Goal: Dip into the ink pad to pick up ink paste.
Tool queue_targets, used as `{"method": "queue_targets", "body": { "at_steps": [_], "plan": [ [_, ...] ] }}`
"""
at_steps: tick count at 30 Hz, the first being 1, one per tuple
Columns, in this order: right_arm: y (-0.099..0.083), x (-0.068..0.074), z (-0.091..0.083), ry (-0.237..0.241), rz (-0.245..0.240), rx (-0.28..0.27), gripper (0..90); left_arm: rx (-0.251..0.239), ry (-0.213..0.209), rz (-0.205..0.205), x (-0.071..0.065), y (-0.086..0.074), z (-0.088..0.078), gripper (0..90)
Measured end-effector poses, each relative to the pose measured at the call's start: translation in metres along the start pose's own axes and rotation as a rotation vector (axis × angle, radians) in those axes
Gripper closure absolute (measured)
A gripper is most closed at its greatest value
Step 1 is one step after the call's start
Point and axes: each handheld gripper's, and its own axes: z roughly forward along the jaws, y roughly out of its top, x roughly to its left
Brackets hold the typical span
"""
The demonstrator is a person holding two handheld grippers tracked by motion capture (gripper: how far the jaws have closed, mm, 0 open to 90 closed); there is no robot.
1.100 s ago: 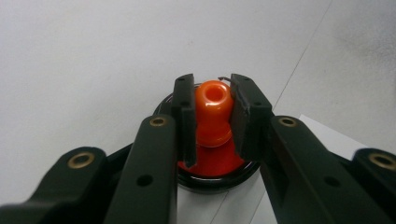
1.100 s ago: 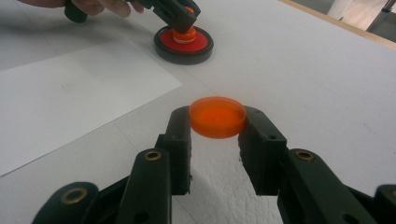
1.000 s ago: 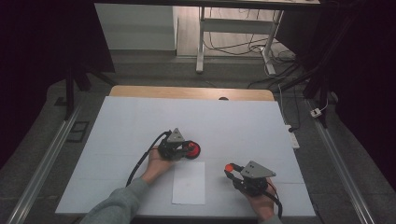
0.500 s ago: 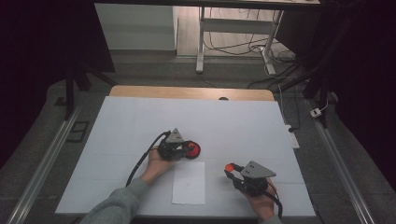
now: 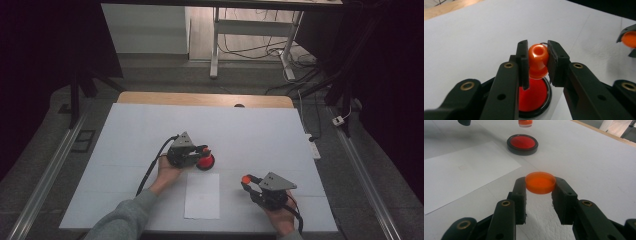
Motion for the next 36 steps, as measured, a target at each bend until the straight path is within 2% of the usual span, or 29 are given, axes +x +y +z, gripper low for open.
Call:
{"method": "queue_targets", "body": {
  "at_steps": [4, 9, 15, 21, 27, 36],
  "plan": [
    [0.000, 0.001, 0.000, -0.001, -0.004, -0.001, 64.3, 0.007, 0.002, 0.024, -0.005, 0.003, -0.001, 72.1],
    [0.000, 0.000, 0.001, 0.001, -0.001, 0.000, 64.3, 0.004, -0.018, 0.004, -0.004, 0.007, -0.005, 72.1],
    [0.000, 0.000, 0.001, 0.000, -0.005, 0.001, 64.3, 0.003, -0.016, -0.004, -0.003, 0.010, -0.014, 72.1],
    [0.000, 0.000, 0.001, -0.002, -0.005, 0.001, 64.3, 0.003, -0.016, -0.004, -0.003, 0.012, -0.023, 72.1],
    [0.000, -0.001, 0.002, -0.001, -0.005, 0.005, 64.2, 0.006, -0.040, -0.005, -0.003, 0.014, -0.033, 72.1],
    [0.000, 0.000, 0.003, 0.000, -0.007, 0.005, 64.2, 0.005, -0.053, 0.005, -0.008, 0.017, -0.045, 72.0]
  ]
}}
